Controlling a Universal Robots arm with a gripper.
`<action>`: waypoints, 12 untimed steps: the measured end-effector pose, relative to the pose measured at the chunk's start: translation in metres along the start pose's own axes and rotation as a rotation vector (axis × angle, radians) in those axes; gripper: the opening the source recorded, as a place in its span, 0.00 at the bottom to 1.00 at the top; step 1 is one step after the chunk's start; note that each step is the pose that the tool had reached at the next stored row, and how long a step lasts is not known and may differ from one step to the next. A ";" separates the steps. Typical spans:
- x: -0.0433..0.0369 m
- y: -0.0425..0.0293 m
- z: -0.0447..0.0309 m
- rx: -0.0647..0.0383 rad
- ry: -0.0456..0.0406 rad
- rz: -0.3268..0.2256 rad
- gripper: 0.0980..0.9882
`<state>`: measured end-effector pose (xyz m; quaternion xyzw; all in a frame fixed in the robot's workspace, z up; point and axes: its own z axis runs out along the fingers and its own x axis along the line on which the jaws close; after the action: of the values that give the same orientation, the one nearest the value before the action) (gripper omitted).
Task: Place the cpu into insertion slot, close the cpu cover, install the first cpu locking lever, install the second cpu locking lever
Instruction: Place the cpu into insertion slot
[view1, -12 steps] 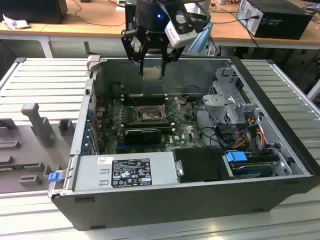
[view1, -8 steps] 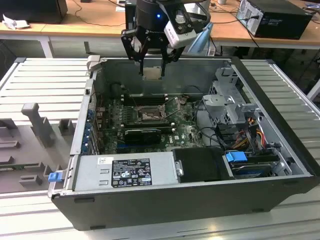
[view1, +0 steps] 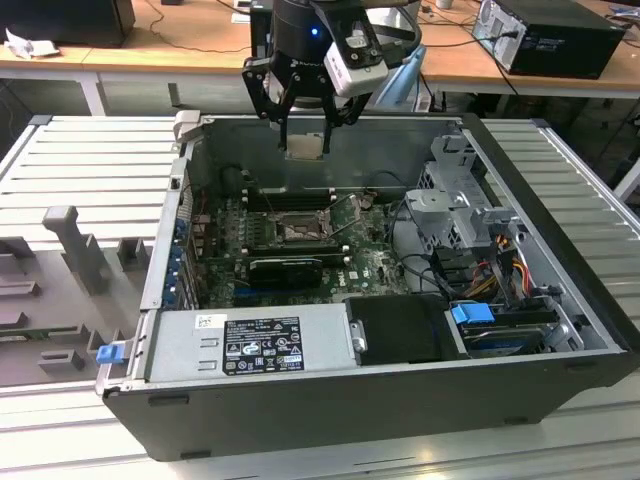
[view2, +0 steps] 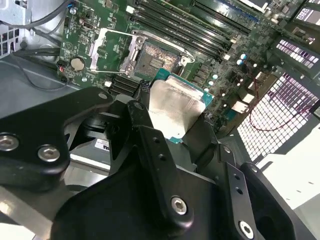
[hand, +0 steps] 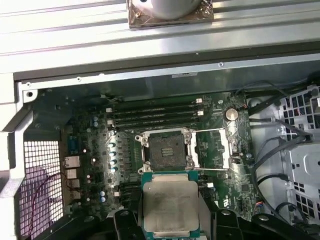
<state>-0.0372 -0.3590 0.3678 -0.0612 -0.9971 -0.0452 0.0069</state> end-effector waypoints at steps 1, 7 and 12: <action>0.0000 0.0000 0.0000 0.000 -0.0006 0.006 0.49; 0.0000 0.0000 0.0000 -0.002 -0.0084 0.094 0.49; 0.0000 0.0000 0.0000 -0.003 -0.0136 0.151 0.49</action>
<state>-0.0372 -0.3590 0.3678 -0.1368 -0.9895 -0.0456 0.0035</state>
